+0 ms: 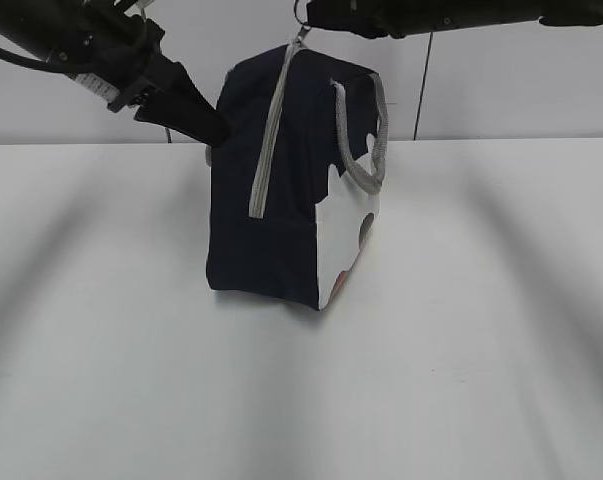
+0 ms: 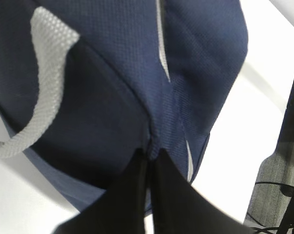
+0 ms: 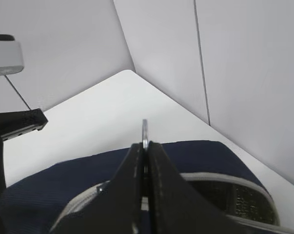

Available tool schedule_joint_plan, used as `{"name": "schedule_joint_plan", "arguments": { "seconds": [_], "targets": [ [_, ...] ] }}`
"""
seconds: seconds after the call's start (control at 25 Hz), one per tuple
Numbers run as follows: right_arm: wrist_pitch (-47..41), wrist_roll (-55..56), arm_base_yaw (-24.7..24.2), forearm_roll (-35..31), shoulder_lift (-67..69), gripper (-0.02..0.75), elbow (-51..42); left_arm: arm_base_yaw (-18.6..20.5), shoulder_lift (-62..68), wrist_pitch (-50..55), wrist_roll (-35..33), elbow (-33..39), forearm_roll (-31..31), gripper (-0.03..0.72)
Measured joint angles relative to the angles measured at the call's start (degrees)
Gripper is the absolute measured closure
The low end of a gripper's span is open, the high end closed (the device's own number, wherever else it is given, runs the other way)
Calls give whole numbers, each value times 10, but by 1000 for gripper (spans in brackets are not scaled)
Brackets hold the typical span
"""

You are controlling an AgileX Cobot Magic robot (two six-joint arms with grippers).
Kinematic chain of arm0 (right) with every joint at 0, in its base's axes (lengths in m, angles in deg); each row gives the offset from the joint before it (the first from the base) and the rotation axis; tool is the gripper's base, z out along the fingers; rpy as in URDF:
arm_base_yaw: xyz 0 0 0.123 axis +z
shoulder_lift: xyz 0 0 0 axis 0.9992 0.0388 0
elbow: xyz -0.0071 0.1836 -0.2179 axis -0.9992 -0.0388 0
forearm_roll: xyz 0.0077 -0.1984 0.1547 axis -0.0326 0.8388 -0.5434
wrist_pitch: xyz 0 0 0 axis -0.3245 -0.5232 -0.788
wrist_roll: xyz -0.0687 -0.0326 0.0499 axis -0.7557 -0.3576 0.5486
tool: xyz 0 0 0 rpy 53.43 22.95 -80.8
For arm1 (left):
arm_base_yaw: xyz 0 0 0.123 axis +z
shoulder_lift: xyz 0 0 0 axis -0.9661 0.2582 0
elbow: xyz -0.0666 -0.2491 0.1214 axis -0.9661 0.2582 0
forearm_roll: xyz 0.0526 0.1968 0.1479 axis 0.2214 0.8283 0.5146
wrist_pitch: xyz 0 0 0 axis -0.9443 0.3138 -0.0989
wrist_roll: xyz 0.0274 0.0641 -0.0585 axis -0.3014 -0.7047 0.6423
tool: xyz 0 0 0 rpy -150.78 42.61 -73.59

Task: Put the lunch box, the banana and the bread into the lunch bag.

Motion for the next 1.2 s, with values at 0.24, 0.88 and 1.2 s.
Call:
{"name": "schedule_joint_plan", "arguments": {
  "seconds": [0.24,0.88,1.2],
  "targets": [
    [7,27,-14,1,37,754,39,-5,0,-1,0,0,15,688],
    [-2,59,-44,-19,164,754,141,-31,0,1,45,0,103,691],
    [-18,51,-49,-64,201,754,177,-55,0,-1,45,0,122,691]
  ]
}}
